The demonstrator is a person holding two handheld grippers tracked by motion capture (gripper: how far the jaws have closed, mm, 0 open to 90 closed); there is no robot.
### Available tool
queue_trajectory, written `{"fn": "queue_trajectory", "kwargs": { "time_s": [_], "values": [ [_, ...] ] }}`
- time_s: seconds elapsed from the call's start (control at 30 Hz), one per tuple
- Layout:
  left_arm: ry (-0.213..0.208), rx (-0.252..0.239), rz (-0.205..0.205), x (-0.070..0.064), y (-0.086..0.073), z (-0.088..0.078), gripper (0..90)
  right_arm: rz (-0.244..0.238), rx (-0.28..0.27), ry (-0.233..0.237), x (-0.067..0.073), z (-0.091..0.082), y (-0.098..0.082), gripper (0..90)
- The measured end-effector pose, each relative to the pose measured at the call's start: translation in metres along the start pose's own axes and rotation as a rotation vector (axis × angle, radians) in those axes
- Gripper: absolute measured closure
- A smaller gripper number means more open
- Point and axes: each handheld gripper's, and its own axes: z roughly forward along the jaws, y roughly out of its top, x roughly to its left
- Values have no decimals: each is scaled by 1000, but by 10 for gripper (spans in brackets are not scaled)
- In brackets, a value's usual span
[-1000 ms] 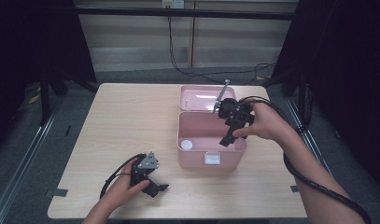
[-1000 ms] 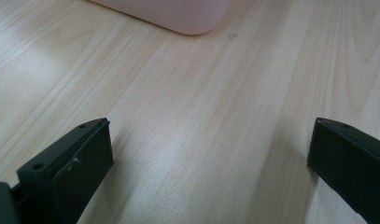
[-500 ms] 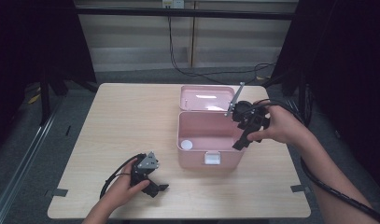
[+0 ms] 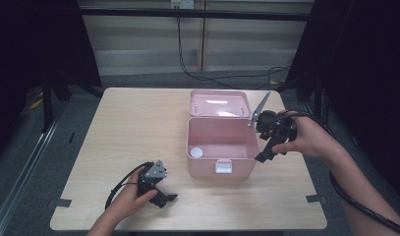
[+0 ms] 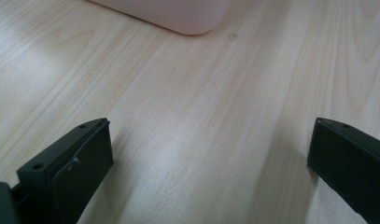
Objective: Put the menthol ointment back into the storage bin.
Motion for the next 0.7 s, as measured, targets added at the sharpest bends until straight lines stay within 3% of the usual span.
{"fn": "queue_trajectory", "kwargs": {
  "time_s": [0.37, 0.7],
  "values": [
    [1, -1, 0, 0, 0, 0, 0, 21, -46, 0, -3, -3, -25, 190],
    [1, -1, 0, 0, 0, 0, 0, 52, -86, 5, -7, 7, -46, 181]
  ]
}}
